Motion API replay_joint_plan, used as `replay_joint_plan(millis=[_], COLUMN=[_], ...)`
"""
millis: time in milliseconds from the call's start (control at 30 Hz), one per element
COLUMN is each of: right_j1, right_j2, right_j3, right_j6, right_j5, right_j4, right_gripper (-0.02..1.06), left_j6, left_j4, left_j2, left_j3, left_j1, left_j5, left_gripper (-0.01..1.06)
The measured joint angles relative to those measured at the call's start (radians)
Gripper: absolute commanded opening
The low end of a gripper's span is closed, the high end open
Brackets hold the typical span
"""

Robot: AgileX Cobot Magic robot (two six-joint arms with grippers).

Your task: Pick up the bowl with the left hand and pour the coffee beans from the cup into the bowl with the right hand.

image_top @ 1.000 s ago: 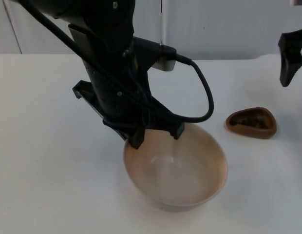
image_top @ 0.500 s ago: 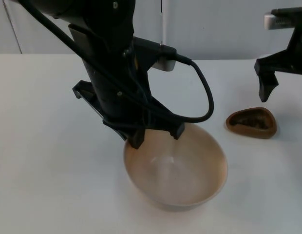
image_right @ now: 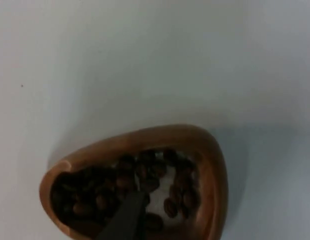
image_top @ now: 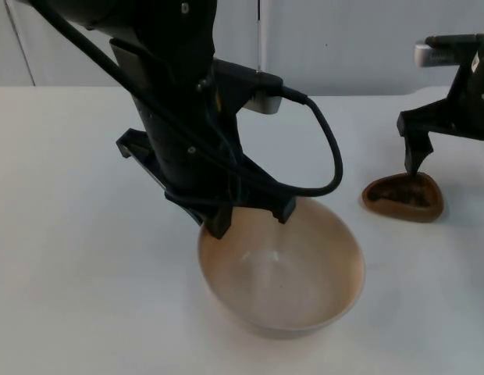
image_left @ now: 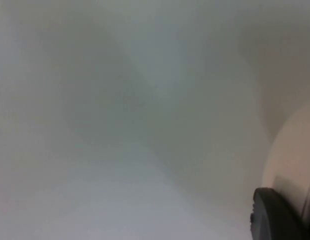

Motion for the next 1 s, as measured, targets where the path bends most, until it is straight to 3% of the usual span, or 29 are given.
replay_joint_plan(millis=[300, 600, 1000], right_j1=[0.000, 0.000, 0.000], right_j2=[0.064, 0.071, 0.075], right_j3=[0.000, 0.000, 0.000], right_j6=[-0.008, -0.008, -0.015], right_j5=[-0.007, -0.041, -0.071], right_j4=[0.007, 0.007, 0.006], right_gripper=[0.92, 0.81, 0.81], left_j6=[0.000, 0.000, 0.000], left_j4=[0.000, 0.000, 0.000], left_j2=[0.000, 0.000, 0.000], left_j3=[0.000, 0.000, 0.000], left_j1=[0.000, 0.000, 0.000], left_j5=[0.000, 0.000, 0.000], left_gripper=[0.00, 0.00, 0.00])
